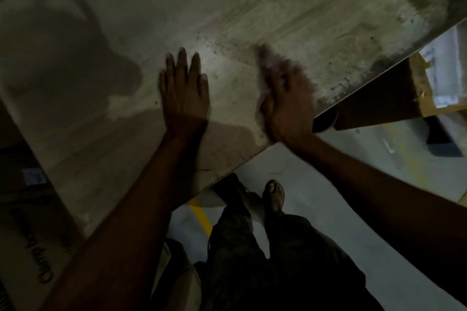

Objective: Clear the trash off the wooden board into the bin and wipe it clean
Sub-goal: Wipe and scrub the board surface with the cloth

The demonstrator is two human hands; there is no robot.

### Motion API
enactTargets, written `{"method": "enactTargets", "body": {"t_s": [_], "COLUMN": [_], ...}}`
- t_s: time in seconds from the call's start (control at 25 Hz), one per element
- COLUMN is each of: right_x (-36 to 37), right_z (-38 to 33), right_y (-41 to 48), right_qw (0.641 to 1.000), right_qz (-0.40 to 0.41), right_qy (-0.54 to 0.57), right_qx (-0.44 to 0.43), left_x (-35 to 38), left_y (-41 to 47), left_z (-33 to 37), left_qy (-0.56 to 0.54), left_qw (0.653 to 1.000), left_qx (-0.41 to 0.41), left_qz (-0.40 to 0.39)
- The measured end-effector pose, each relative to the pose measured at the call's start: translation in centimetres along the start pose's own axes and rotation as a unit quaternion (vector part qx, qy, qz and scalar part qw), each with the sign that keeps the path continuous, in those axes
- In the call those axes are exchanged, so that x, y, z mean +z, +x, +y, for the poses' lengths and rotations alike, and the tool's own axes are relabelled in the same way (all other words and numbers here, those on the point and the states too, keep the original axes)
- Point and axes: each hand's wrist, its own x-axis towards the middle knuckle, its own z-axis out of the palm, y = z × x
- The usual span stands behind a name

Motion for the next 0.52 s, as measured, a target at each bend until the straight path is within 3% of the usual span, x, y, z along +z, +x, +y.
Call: {"method": "enactTargets", "body": {"t_s": [0.04, 0.08, 0.12, 0.16, 0.24, 0.28, 0.36, 0.4, 0.44, 0.48, 0.52], "right_x": [-0.4, -0.2, 0.5, 0.9, -0.2, -0.8, -3.0, -3.5, -3.4, -2.3, -1.3], "right_z": [0.6, 0.8, 0.8, 1.1, 4.7, 6.9, 10.5, 11.0, 10.3, 8.8, 7.1], "right_y": [0.7, 0.1, -2.3, -4.9, -4.3, -2.0, 3.8, 5.2, 5.4, 4.3, 2.4], "right_qw": [0.997, 0.995, 0.999, 0.996, 0.962, 0.966, 0.999, 0.994, 0.990, 0.996, 0.999], "right_qz": [0.020, 0.021, 0.018, -0.029, -0.070, -0.047, 0.033, 0.049, 0.036, 0.028, -0.001], "right_qy": [0.005, 0.005, 0.005, 0.000, 0.009, 0.002, -0.003, 0.002, 0.004, 0.004, 0.007], "right_qx": [0.080, 0.100, 0.046, -0.083, -0.264, -0.255, -0.013, 0.099, 0.139, 0.087, -0.038], "left_x": [0.4, 0.9, 1.1, 1.2, 1.7, 1.9, 2.6, 2.6, 2.6, 2.5, 2.5], "left_y": [-0.8, -1.3, -1.8, -2.2, -2.8, -3.2, -4.2, -4.5, -4.5, -4.3, -4.1], "left_z": [1.2, 2.4, 3.8, 4.9, 6.1, 6.3, 6.7, 6.8, 6.9, 6.9, 6.9], "left_qy": [-0.016, -0.040, -0.059, -0.067, -0.053, -0.044, -0.010, 0.004, 0.010, 0.003, -0.007], "left_qw": [1.000, 0.997, 0.994, 0.991, 0.990, 0.991, 0.992, 0.991, 0.990, 0.989, 0.989], "left_qx": [-0.025, -0.056, -0.087, -0.113, -0.127, -0.119, -0.097, -0.093, -0.091, -0.086, -0.081], "left_qz": [0.009, 0.021, 0.029, 0.030, 0.037, 0.046, 0.078, 0.096, 0.110, 0.119, 0.127]}}
